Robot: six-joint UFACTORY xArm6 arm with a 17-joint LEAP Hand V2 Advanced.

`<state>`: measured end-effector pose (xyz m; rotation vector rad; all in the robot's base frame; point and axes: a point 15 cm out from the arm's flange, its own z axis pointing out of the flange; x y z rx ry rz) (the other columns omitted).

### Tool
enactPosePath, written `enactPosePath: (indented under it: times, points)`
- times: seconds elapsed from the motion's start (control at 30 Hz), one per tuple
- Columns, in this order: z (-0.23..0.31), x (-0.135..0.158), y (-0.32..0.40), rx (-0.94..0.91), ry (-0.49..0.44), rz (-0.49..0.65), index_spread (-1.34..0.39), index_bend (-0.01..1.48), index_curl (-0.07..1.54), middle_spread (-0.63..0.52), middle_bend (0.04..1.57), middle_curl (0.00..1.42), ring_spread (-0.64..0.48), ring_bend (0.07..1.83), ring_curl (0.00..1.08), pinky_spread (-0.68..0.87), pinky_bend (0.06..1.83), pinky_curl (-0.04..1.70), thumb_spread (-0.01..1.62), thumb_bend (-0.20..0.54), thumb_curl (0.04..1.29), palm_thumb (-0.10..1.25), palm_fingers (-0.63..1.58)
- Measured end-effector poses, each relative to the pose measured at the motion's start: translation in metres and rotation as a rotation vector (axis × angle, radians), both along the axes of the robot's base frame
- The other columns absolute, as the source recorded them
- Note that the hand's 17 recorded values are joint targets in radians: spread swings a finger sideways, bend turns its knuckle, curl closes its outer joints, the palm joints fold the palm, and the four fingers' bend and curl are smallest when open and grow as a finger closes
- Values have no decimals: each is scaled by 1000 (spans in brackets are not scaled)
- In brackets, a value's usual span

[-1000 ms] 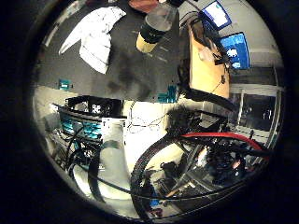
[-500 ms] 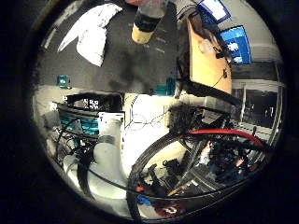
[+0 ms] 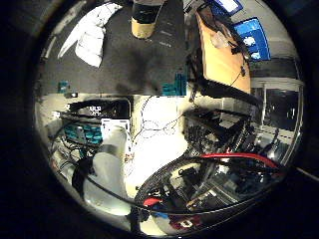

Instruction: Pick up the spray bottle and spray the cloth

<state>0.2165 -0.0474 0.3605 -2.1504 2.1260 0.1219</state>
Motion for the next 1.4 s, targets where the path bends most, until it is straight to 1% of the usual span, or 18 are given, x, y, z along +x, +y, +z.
enactPosePath:
  times: [0.2, 0.5, 0.77, 0.9, 1.0, 1.23, 1.4]
  points:
    - [-6, -2, -17, 21, 12, -31, -294, 165, 294, 79, 195, 335, 196, 225, 259, 405, 333, 303, 1119, -19, 325, 762, 203]
    - [-7, 10, -28, 153, -61, -89, -285, 164, 295, 72, 201, 341, 191, 238, 260, 405, 320, 298, 1122, -18, 325, 765, 217]
    - [-12, 20, -50, 189, -97, -117, -283, 163, 291, 56, 208, 351, 180, 247, 258, 395, 308, 296, 1125, -19, 331, 760, 245]
    - [-10, 28, -63, 213, -138, -144, -284, 163, 292, 47, 209, 352, 182, 257, 259, 392, 299, 292, 1125, -19, 332, 760, 262]
    - [-7, 33, -69, 223, -151, -142, -287, 164, 291, 39, 209, 355, 175, 261, 258, 395, 299, 293, 1125, -19, 333, 759, 269]
    - [-13, 43, -86, 251, -132, -136, -288, 163, 289, 38, 216, 358, 166, 262, 255, 395, 297, 294, 1125, -19, 334, 759, 271]
    - [-11, 52, -96, 265, -137, -130, -288, 164, 289, 38, 217, 360, 164, 264, 253, 395, 296, 296, 1125, -20, 337, 743, 271]
